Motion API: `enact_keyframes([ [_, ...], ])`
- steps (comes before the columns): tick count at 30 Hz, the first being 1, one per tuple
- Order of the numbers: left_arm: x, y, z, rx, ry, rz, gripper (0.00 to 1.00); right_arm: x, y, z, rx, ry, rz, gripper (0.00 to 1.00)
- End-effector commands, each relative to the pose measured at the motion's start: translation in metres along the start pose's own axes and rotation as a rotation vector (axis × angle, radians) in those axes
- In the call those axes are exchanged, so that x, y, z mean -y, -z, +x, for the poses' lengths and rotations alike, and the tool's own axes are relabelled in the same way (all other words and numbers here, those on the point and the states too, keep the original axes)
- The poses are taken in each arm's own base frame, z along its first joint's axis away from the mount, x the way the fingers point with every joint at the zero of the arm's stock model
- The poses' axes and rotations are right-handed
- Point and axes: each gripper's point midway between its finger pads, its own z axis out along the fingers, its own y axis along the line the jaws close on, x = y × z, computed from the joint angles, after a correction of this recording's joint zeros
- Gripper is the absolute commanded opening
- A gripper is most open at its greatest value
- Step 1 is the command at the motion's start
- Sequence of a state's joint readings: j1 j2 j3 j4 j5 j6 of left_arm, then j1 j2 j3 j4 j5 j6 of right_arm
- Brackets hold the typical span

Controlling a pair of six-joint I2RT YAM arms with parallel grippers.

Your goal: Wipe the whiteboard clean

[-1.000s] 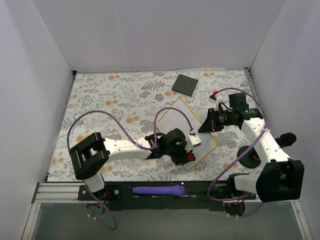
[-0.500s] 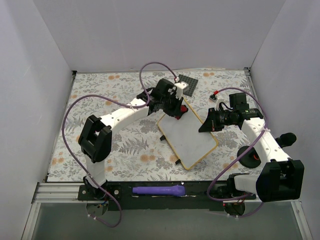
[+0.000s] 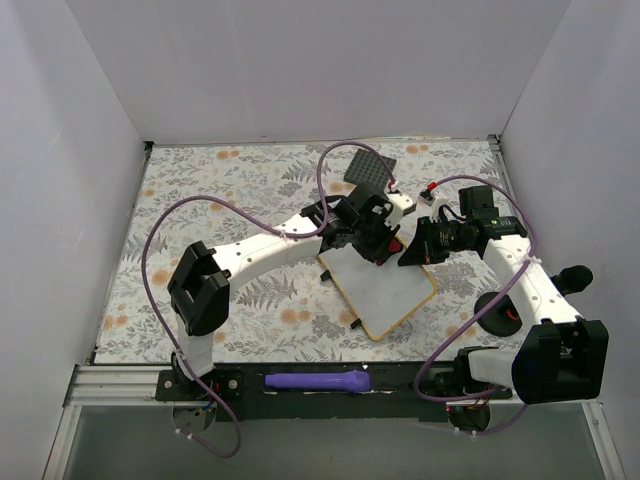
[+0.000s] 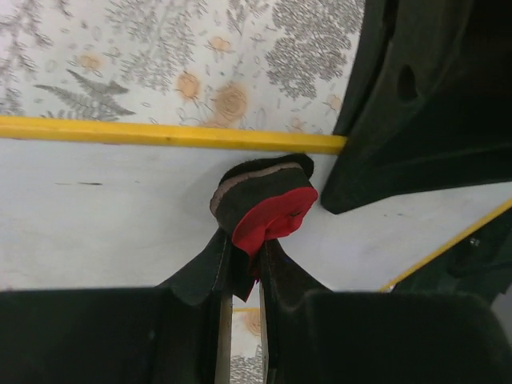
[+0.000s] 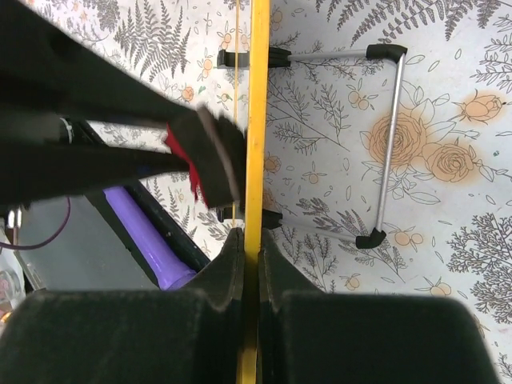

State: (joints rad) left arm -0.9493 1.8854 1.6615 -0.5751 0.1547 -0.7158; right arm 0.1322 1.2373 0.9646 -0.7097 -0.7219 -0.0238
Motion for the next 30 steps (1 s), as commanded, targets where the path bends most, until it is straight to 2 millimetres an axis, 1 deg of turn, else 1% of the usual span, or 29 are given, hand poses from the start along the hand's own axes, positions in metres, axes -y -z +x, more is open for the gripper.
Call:
enact_keyframes([
  [1,-0.011,-0.006,0.023,-0.056,0.112,0.070,0.00,-0.024,0.003,0.002,-0.022,0.083,-0.105,0.01],
  [2,-0.025,-0.008,0.023,-0.056,0.143,0.064,0.00,-0.024,0.003,0.002,-0.022,0.083,-0.105,0.01],
  [3,-0.041,-0.007,0.016,-0.038,0.166,0.043,0.00,-0.025,0.003,0.002,-0.020,0.085,-0.103,0.01],
  [4,-0.074,-0.004,0.012,-0.019,0.203,-0.004,0.00,-0.025,0.004,0.002,-0.020,0.087,-0.105,0.01],
  [5,-0.096,-0.006,0.016,-0.020,0.218,-0.050,0.00,-0.025,0.003,0.002,-0.022,0.087,-0.104,0.01],
  [6,-0.112,-0.005,0.016,-0.011,0.205,-0.077,0.00,-0.025,0.003,0.002,-0.022,0.087,-0.105,0.01],
  [7,-0.135,-0.001,0.021,-0.009,0.217,-0.115,0.00,-0.025,0.003,0.002,-0.022,0.090,-0.105,0.01],
  [8,-0.146,-0.001,0.029,-0.021,0.212,-0.139,0.00,-0.025,0.004,0.002,-0.022,0.089,-0.105,0.01],
  [9,-0.153,0.002,0.033,-0.020,0.183,-0.148,0.00,-0.026,0.003,0.002,-0.022,0.090,-0.110,0.01],
  [10,-0.153,-0.002,0.057,-0.067,0.185,-0.145,0.00,-0.025,0.003,0.002,-0.024,0.091,-0.110,0.01],
  [11,-0.151,-0.002,0.066,-0.078,0.176,-0.137,0.00,-0.025,0.003,0.002,-0.022,0.093,-0.110,0.01],
  [12,-0.145,0.001,0.066,-0.054,0.161,-0.110,0.00,-0.025,0.003,0.001,-0.021,0.094,-0.110,0.01],
  [13,-0.139,-0.003,0.094,-0.104,0.188,-0.092,0.00,-0.025,0.003,0.001,-0.019,0.094,-0.109,0.01],
  [15,-0.126,-0.004,0.106,-0.114,0.201,-0.058,0.00,-0.025,0.002,0.000,-0.018,0.097,-0.112,0.01],
  [16,-0.119,-0.003,0.108,-0.116,0.209,-0.048,0.00,-0.025,0.002,0.000,-0.018,0.097,-0.113,0.01],
  [17,-0.112,-0.003,0.119,-0.135,0.209,-0.041,0.00,-0.026,0.003,-0.001,-0.015,0.097,-0.115,0.01],
  [18,-0.099,-0.005,0.117,-0.128,0.183,-0.022,0.00,-0.025,0.002,-0.001,-0.017,0.095,-0.115,0.01],
  [19,-0.089,0.001,0.107,-0.095,0.164,-0.009,0.00,-0.025,0.002,-0.001,-0.018,0.094,-0.116,0.01],
  [20,-0.080,0.003,0.101,-0.078,0.150,0.004,0.00,-0.025,0.002,-0.001,-0.019,0.090,-0.114,0.01],
  [21,-0.064,0.004,0.088,-0.045,0.120,0.026,0.00,-0.025,0.002,-0.001,-0.021,0.089,-0.115,0.01],
  [22,-0.055,0.008,0.076,-0.013,0.105,0.038,0.00,-0.025,0.001,-0.001,-0.022,0.087,-0.116,0.01],
  [23,-0.046,0.015,0.056,0.036,0.093,0.046,0.00,-0.025,0.001,-0.002,-0.018,0.088,-0.115,0.01],
  [24,-0.033,0.017,0.045,0.064,0.070,0.064,0.00,-0.024,0.001,-0.002,-0.023,0.077,-0.114,0.01],
  [26,-0.019,0.022,0.029,0.101,0.026,0.066,0.00,-0.024,0.000,-0.003,-0.020,0.075,-0.113,0.01],
  [27,-0.004,0.022,0.021,0.121,-0.028,0.084,0.00,-0.024,0.000,-0.002,-0.020,0.067,-0.113,0.01],
  [29,0.009,0.021,0.019,0.126,-0.075,0.091,0.00,-0.023,-0.001,-0.003,-0.017,0.061,-0.113,0.01],
  [30,0.022,0.019,0.022,0.118,-0.111,0.107,0.00,-0.023,-0.001,-0.003,-0.015,0.057,-0.112,0.01],
])
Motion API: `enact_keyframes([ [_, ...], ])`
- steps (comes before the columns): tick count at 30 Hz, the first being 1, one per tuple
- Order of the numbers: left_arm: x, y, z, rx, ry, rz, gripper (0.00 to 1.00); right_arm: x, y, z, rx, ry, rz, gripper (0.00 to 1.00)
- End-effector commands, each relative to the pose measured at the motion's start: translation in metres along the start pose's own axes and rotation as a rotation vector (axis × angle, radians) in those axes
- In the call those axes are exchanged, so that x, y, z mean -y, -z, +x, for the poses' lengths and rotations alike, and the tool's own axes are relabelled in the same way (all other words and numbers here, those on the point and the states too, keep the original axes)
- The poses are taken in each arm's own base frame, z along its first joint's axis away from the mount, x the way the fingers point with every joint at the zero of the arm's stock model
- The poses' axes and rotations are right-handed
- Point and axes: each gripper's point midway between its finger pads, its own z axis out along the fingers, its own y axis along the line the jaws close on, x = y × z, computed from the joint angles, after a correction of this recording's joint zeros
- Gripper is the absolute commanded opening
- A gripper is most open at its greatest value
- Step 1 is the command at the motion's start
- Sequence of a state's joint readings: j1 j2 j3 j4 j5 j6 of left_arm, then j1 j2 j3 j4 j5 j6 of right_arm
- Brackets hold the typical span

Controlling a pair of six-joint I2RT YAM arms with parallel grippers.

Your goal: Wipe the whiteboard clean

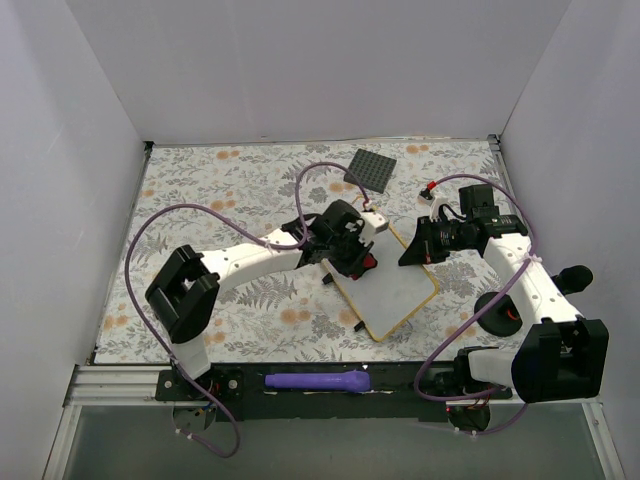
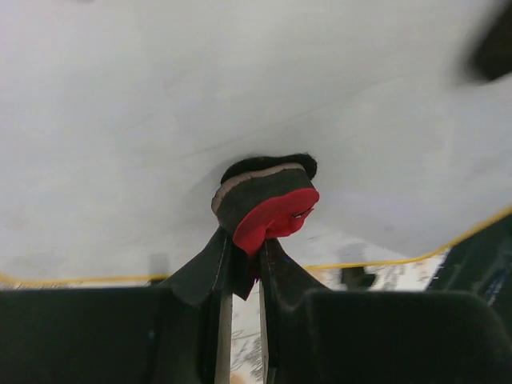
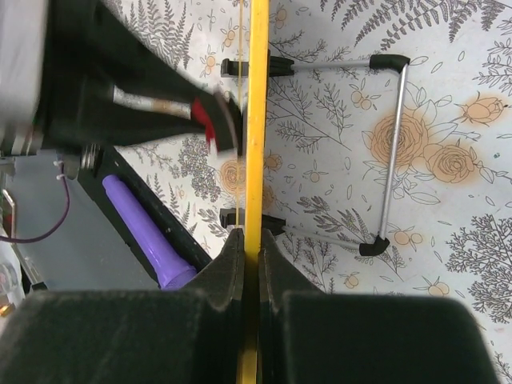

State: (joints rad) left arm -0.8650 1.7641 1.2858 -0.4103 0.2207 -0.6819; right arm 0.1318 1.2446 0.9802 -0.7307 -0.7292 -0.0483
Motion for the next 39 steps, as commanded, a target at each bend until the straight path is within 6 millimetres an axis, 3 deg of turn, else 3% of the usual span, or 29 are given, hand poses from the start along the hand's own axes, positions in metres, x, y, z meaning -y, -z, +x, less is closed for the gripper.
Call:
enact_keyframes([
  [1,0.066,0.023,-0.057,0.191,-0.173,0.103,0.00,-0.022,-0.003,-0.003,-0.006,0.034,-0.103,0.01],
  [9,0.127,0.006,-0.031,0.147,-0.375,0.090,0.00,-0.021,-0.003,-0.003,-0.005,0.023,-0.103,0.01],
  [13,0.131,-0.006,0.005,0.055,-0.424,0.066,0.00,-0.022,-0.003,-0.005,-0.004,0.030,-0.103,0.01],
  [19,0.086,-0.002,0.027,-0.032,-0.330,0.013,0.00,-0.023,-0.001,-0.004,-0.007,0.044,-0.099,0.01],
  [20,0.064,-0.001,0.033,-0.046,-0.288,-0.008,0.00,-0.022,-0.001,-0.003,-0.007,0.044,-0.098,0.01],
  [22,0.040,0.000,0.034,-0.034,-0.248,-0.038,0.00,-0.022,-0.001,-0.003,-0.006,0.046,-0.100,0.01],
  [23,0.017,0.002,0.030,-0.021,-0.222,-0.070,0.00,-0.023,-0.001,-0.002,-0.007,0.047,-0.103,0.01],
  [26,-0.026,0.008,0.014,0.023,-0.171,-0.143,0.00,-0.024,0.000,-0.002,-0.006,0.052,-0.105,0.01],
  [32,-0.089,0.028,-0.025,0.114,-0.085,-0.227,0.00,-0.024,0.000,-0.002,-0.007,0.063,-0.104,0.01],
  [37,-0.097,0.023,-0.054,0.149,-0.096,-0.194,0.00,-0.024,0.000,-0.004,-0.005,0.064,-0.108,0.01],
  [39,-0.084,0.021,-0.067,0.174,-0.116,-0.160,0.00,-0.024,0.000,-0.004,-0.005,0.062,-0.108,0.01],
])
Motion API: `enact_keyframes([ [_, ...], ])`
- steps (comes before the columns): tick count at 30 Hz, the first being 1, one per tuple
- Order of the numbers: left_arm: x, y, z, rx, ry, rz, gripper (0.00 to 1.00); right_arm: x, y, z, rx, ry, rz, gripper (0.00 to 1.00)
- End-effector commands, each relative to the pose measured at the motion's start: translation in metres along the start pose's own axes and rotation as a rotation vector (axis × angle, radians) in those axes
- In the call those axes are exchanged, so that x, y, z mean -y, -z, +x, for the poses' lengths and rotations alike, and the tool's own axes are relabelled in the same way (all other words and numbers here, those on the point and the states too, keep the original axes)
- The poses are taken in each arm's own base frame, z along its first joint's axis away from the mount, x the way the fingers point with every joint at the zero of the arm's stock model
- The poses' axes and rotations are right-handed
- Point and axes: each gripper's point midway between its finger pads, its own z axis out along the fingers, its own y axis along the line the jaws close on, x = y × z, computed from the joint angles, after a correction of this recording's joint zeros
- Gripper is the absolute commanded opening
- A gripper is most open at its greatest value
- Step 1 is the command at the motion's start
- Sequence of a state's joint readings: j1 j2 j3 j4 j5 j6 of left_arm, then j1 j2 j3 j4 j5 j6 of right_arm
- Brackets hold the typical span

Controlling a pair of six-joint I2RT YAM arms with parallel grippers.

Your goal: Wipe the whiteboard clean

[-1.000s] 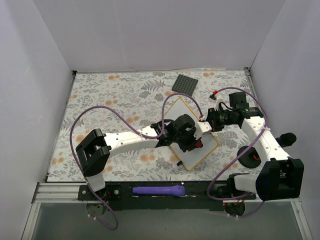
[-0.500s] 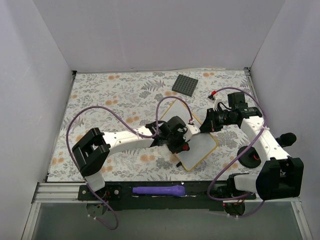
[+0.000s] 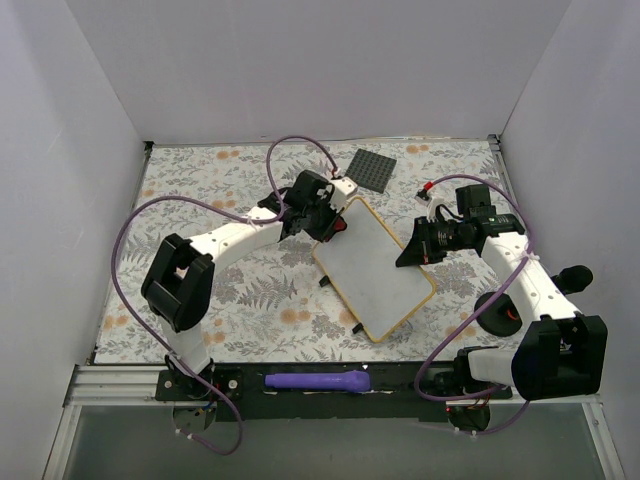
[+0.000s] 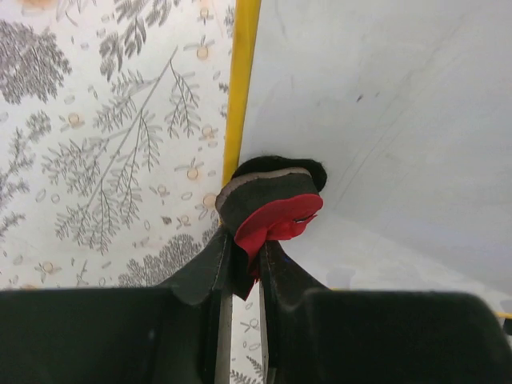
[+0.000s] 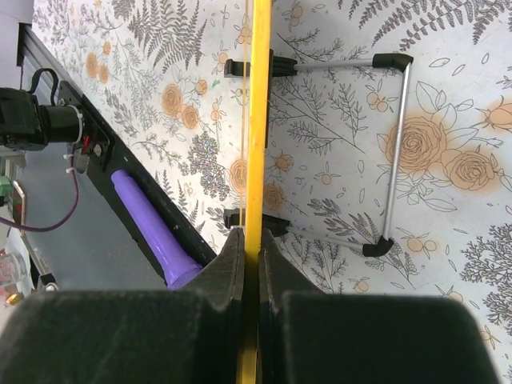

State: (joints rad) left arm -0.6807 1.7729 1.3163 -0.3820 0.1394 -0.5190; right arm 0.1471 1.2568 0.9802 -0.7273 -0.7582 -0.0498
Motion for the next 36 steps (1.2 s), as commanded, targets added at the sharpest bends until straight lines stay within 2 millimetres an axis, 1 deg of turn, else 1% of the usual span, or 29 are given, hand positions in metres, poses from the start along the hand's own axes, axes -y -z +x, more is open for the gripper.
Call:
enact_keyframes([
  [1,0.023,-0.003,-0.052,0.122,-0.074,0.063,0.00,-0.018,0.003,-0.006,0.010,0.061,-0.069,0.01],
  [2,0.039,0.001,-0.070,0.154,-0.103,0.091,0.00,-0.018,0.003,-0.006,0.011,0.059,-0.067,0.01],
  [4,0.061,0.003,-0.079,0.167,-0.135,0.126,0.00,-0.017,0.003,-0.006,0.013,0.055,-0.066,0.01],
  [5,0.084,0.006,-0.085,0.179,-0.163,0.164,0.00,-0.017,0.003,-0.006,0.013,0.055,-0.065,0.01],
  [6,0.097,0.008,-0.086,0.178,-0.175,0.188,0.00,-0.017,0.004,-0.007,0.014,0.057,-0.063,0.01],
  [7,0.110,0.010,-0.083,0.165,-0.188,0.213,0.00,-0.017,0.003,-0.006,0.012,0.058,-0.061,0.01],
  [8,0.133,0.013,-0.082,0.161,-0.208,0.251,0.00,-0.017,0.004,-0.007,0.014,0.057,-0.060,0.01],
  [10,0.151,0.015,-0.072,0.126,-0.213,0.287,0.00,-0.017,0.004,-0.006,0.013,0.059,-0.059,0.01],
  [11,0.164,0.017,-0.068,0.111,-0.218,0.314,0.00,-0.016,0.004,-0.007,0.015,0.059,-0.059,0.01],
  [13,0.167,0.016,-0.062,0.076,-0.201,0.316,0.00,-0.017,0.004,-0.007,0.016,0.059,-0.060,0.01],
  [14,0.156,0.014,-0.064,0.071,-0.182,0.286,0.00,-0.017,0.004,-0.007,0.016,0.062,-0.062,0.01],
  [15,0.149,0.010,-0.069,0.069,-0.159,0.279,0.00,-0.017,0.004,-0.008,0.017,0.060,-0.062,0.01],
  [16,0.138,0.009,-0.070,0.057,-0.132,0.266,0.00,-0.017,0.004,-0.008,0.018,0.060,-0.063,0.01],
  [17,0.112,0.006,-0.074,0.056,-0.084,0.236,0.00,-0.017,0.004,-0.008,0.017,0.061,-0.065,0.01],
  [18,0.098,0.002,-0.080,0.061,-0.059,0.215,0.00,-0.018,0.004,-0.008,0.019,0.061,-0.065,0.01],
  [19,0.074,0.000,-0.079,0.049,-0.026,0.181,0.00,-0.018,0.004,-0.007,0.017,0.063,-0.067,0.01],
  [21,0.050,-0.004,-0.080,0.047,-0.007,0.128,0.00,-0.018,0.004,-0.008,0.018,0.064,-0.067,0.01],
  [23,0.033,-0.010,-0.076,0.024,0.004,0.095,0.00,-0.017,0.004,-0.008,0.018,0.062,-0.065,0.01],
  [24,0.028,-0.013,-0.070,0.005,0.002,0.077,0.00,-0.017,0.004,-0.009,0.021,0.067,-0.063,0.01],
  [26,0.031,-0.016,-0.058,-0.030,-0.011,0.098,0.00,-0.017,0.004,-0.009,0.021,0.066,-0.060,0.01],
  [27,0.039,-0.016,-0.054,-0.039,-0.012,0.131,0.00,-0.018,0.004,-0.009,0.023,0.068,-0.061,0.01],
  [28,0.051,-0.016,-0.051,-0.046,-0.024,0.152,0.00,-0.019,0.005,-0.009,0.023,0.065,-0.064,0.01],
  [30,0.070,-0.012,-0.032,-0.077,-0.051,0.186,0.00,-0.019,0.005,-0.010,0.025,0.064,-0.062,0.01],
  [31,0.088,-0.008,-0.029,-0.074,-0.072,0.218,0.00,-0.019,0.005,-0.011,0.027,0.065,-0.063,0.01],
  [32,0.098,-0.004,-0.010,-0.104,-0.071,0.236,0.00,-0.019,0.005,-0.011,0.029,0.064,-0.060,0.01],
  [33,0.109,0.000,-0.007,-0.094,-0.078,0.252,0.00,-0.018,0.005,-0.011,0.031,0.058,-0.055,0.01],
  [34,0.128,0.004,0.004,-0.109,-0.098,0.284,0.00,-0.017,0.005,-0.011,0.031,0.058,-0.046,0.01],
  [35,0.137,0.014,0.020,-0.125,-0.093,0.294,0.00,-0.017,0.006,-0.011,0.032,0.055,-0.043,0.01],
  [36,0.146,0.016,0.026,-0.114,-0.100,0.304,0.00,-0.017,0.006,-0.012,0.035,0.057,-0.042,0.01],
])
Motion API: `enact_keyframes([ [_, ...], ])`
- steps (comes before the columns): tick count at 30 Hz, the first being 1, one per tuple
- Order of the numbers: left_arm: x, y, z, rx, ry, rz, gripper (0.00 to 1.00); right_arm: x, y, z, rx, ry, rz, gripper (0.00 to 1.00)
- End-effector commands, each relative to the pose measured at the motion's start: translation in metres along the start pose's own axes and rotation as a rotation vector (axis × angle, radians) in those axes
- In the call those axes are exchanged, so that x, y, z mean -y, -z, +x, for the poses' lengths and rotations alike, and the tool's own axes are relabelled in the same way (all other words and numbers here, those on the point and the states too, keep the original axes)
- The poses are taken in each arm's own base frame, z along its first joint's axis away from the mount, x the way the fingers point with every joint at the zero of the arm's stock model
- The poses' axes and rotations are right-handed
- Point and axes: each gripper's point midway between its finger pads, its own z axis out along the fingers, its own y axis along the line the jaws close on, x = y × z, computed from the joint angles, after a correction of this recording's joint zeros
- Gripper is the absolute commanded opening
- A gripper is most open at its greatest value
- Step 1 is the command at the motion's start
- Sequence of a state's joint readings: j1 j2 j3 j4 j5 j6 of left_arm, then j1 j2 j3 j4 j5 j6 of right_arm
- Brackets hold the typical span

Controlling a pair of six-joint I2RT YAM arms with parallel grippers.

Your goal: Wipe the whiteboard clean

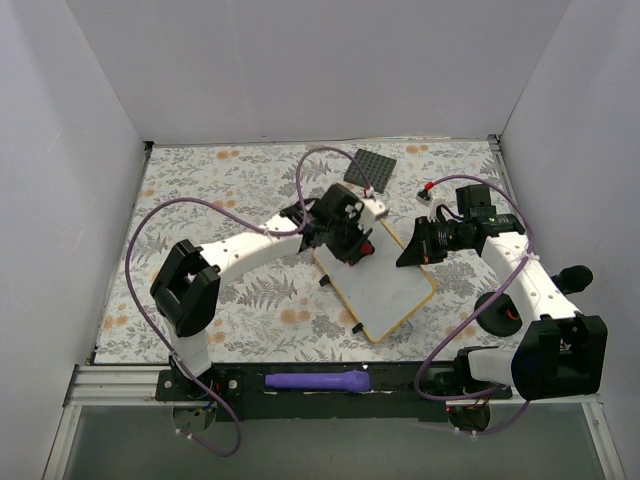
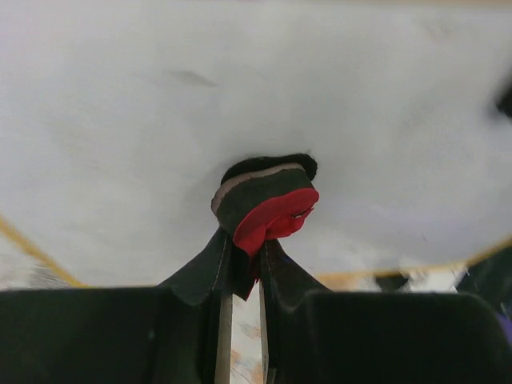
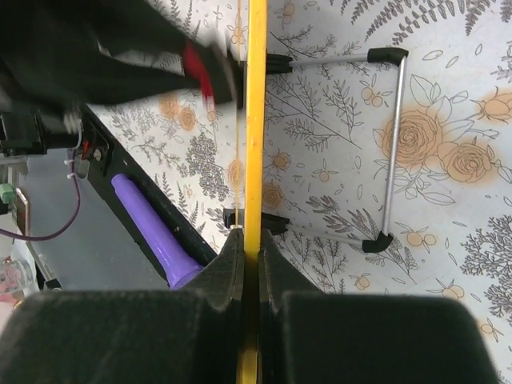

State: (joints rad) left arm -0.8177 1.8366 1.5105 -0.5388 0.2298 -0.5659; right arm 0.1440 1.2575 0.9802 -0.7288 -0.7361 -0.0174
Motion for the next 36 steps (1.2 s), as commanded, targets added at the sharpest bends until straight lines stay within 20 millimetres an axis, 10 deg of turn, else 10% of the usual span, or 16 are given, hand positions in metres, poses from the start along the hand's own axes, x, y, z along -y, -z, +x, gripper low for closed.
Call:
enact_keyframes([
  [1,0.082,-0.002,0.062,-0.093,-0.066,0.136,0.00,-0.021,0.006,-0.012,0.036,0.090,-0.065,0.01],
  [6,0.097,-0.013,0.097,-0.104,-0.080,0.132,0.00,-0.020,0.004,-0.009,0.035,0.073,-0.071,0.01],
  [11,0.111,-0.028,0.091,-0.062,-0.107,0.103,0.00,-0.018,0.004,-0.006,0.034,0.070,-0.065,0.01],
  [24,-0.014,-0.001,0.049,0.154,-0.026,-0.193,0.00,-0.020,0.003,0.002,0.017,0.056,-0.080,0.01],
  [36,0.079,-0.007,0.065,0.240,-0.112,-0.018,0.00,-0.017,0.001,0.004,0.014,0.025,-0.073,0.01],
])
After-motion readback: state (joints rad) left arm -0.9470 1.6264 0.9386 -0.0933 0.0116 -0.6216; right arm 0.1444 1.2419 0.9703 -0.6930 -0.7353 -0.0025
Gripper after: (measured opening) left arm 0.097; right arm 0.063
